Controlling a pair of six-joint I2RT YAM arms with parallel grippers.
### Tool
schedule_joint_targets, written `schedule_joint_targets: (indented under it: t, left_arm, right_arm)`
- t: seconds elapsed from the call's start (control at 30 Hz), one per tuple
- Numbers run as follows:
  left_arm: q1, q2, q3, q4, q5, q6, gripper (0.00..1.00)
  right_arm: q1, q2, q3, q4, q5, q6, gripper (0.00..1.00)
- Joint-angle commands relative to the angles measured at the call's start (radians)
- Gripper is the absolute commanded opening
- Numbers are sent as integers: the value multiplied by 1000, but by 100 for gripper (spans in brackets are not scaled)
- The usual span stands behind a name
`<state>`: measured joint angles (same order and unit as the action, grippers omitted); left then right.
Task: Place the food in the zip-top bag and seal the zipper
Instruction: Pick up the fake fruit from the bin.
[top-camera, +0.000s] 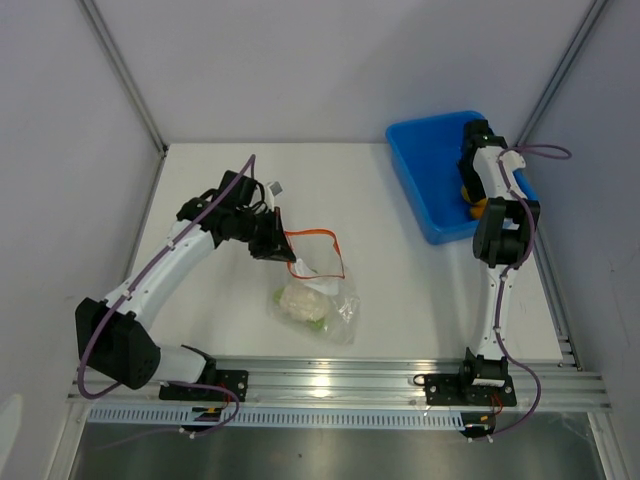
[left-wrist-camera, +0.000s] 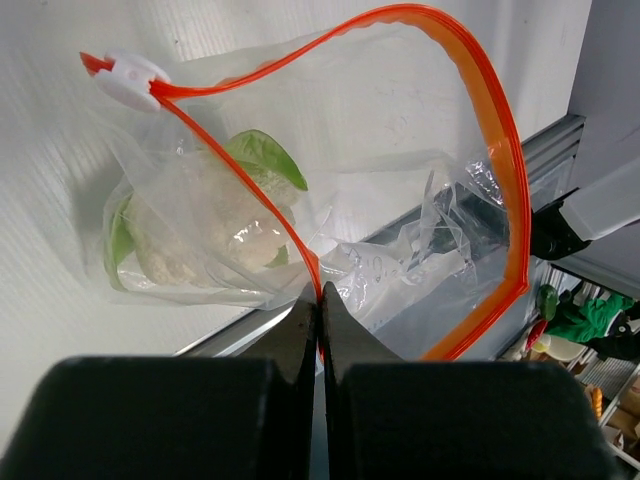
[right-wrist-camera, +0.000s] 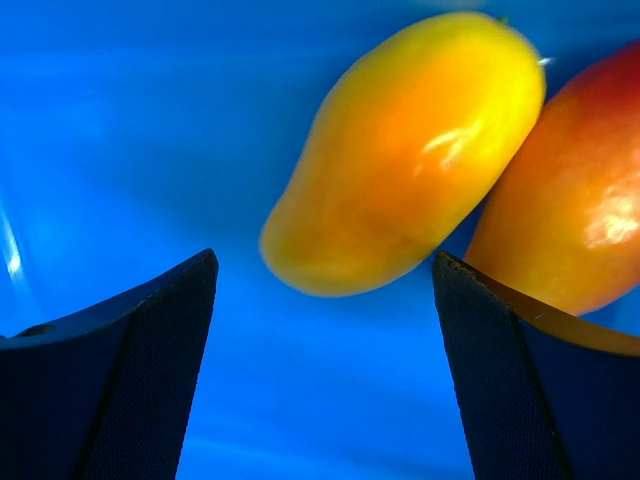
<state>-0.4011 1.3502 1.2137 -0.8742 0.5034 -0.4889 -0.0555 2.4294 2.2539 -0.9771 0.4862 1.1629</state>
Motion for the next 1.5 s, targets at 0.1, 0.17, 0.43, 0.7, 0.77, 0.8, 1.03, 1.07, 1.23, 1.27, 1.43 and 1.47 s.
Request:
schedule_joint_targets:
  t: [0.1,0.17,0.43,0.7,0.77,0.8,1.03,1.07,1.23,1.27,1.43,1.47]
  left_arm:
    - [33,49,79,-31,35,73,0]
    - [42,62,83,-32,46,79,1]
    - [67,92,93,-37,73,104,1]
    - [82,96,93,-49,95,108,0]
    - [84,96,92,-49,99,105,1]
    - [84,96,89,-49,103,102,1]
    - [84,76,43,-33,148,59,1]
    - [84,66,24,-25,159,53,1]
    - [84,40,-8,-17,198,21,1]
    - [84,33,-8,-20,199,18,0]
    - [84,-8,-6,-17,231,-19,0]
    - [84,-14,-8,-11,241,-42,0]
  right_arm:
    - [-21,30,42,-37,64,78,89]
    - [-26,36,41,-29,65,78,90]
    - [-41,54,32,-34,61,93,90]
    - [-37,20,-34,18,40,92,62]
    - [-33,11,-34,28,28,77,51]
    - [-32,8,-36,32,23,69,48]
    - [-15,-69,-33,112,-43,-67,29]
    - [-14,-84,-33,124,-49,-92,27]
    - [9,-217,-88,237,-106,-290,13]
    - [14,-242,-109,256,-124,-314,13]
    - [86,-440,-327,371,-259,-459,14]
    - [100,-473,-365,389,-282,-477,14]
